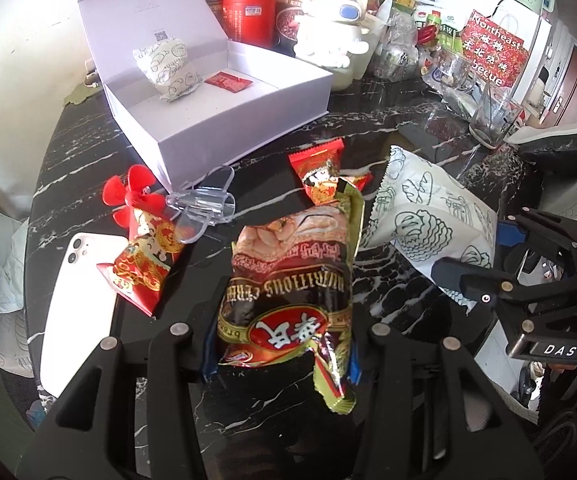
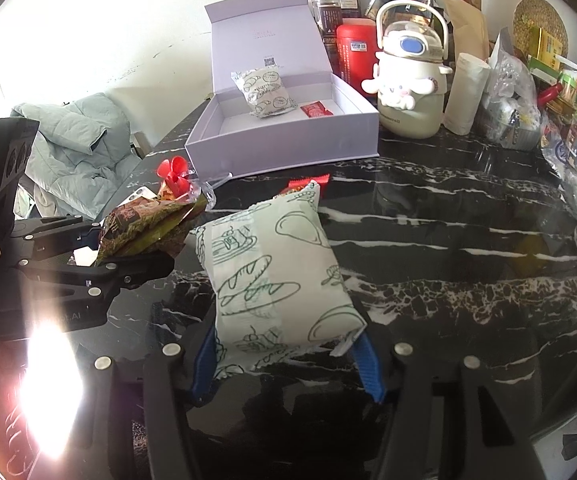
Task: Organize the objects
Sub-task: 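Carry the cereal packet with left gripper while right gripper carries the bread-print pouch toward the box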
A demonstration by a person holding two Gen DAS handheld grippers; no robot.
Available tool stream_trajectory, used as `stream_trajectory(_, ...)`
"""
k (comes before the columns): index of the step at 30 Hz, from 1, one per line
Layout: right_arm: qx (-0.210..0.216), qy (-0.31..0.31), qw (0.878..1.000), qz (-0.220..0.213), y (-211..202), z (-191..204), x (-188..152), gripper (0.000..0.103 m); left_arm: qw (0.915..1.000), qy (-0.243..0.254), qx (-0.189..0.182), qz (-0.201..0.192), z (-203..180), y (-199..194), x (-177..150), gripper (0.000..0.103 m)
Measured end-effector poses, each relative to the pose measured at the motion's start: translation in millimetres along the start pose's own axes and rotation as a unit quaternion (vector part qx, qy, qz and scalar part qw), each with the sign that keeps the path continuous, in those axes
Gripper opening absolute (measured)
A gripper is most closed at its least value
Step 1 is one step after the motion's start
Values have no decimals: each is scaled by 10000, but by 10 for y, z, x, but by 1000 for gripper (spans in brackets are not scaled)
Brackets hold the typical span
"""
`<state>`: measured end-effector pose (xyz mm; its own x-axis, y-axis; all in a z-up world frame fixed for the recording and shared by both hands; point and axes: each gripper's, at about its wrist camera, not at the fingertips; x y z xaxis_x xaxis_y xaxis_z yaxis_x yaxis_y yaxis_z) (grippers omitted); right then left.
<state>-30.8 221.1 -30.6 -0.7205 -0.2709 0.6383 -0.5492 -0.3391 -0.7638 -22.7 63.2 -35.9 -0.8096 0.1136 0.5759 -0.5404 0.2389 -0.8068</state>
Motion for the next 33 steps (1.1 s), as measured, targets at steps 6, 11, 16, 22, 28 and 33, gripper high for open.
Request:
stream_trajectory(6, 56, -73, 9998, -174, -144, 55, 57, 59, 9998, 24, 92, -199, -20, -178, 38, 45)
stream_trajectory(11, 101, -179, 9993, -312, -247, 106, 111, 59, 9994, -53, 135, -327, -14, -291, 54, 45)
stream_trajectory(16, 146, -291, 9986, -408, -305, 152, 176, 59, 9989, -78, 174, -430, -14, -363, 83, 45)
stream_trajectory(22, 182, -388, 9980, -465, -320, 182, 265, 59, 9986, -117, 186, -478, 22, -386, 129, 45)
stream_trajectory(28, 191, -488, 9975, -481, -273, 198, 401, 59, 9985, -168, 166, -489, 99, -356, 222, 45)
stream_trajectory(33, 235, -547, 9972, -462, -193, 191, 541, 59, 9984, -187, 181, -497, 167, -330, 353, 45)
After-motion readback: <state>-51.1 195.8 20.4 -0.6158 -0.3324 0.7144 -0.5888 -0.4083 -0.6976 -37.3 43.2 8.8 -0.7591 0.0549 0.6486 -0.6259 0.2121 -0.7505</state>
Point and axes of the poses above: each gripper's, at about its wrist camera, not at the fingertips, and y roughly the way its jaws point, z to its left, x to its top, and after that the axes turned 4 degrees about -x, right-handed
